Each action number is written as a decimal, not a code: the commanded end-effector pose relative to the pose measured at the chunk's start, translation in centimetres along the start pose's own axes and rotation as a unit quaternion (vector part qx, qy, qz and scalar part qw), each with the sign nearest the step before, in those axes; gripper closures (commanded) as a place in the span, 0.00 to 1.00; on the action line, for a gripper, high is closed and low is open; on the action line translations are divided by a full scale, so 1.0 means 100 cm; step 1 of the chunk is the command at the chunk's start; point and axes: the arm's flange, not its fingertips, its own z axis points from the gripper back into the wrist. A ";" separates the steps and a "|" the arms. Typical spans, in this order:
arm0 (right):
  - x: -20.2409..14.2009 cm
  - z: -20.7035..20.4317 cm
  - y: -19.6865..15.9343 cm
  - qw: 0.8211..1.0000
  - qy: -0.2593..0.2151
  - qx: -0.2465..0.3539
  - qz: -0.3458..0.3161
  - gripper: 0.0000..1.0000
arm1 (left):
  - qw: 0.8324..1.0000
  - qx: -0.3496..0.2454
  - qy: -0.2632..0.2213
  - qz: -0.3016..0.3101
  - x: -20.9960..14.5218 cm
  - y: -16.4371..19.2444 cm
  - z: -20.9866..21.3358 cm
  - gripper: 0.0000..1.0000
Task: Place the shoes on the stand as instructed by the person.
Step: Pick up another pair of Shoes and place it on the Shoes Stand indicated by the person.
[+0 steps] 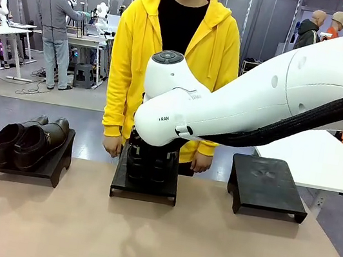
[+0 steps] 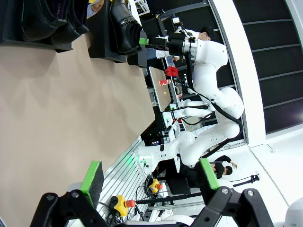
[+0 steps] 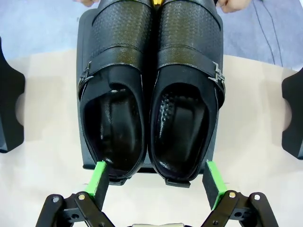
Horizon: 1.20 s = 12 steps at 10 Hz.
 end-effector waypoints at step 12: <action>-0.022 0.118 -0.107 0.988 0.067 0.140 0.000 0.00 | 1.000 0.000 0.005 -0.003 -0.005 -0.003 -0.001 0.00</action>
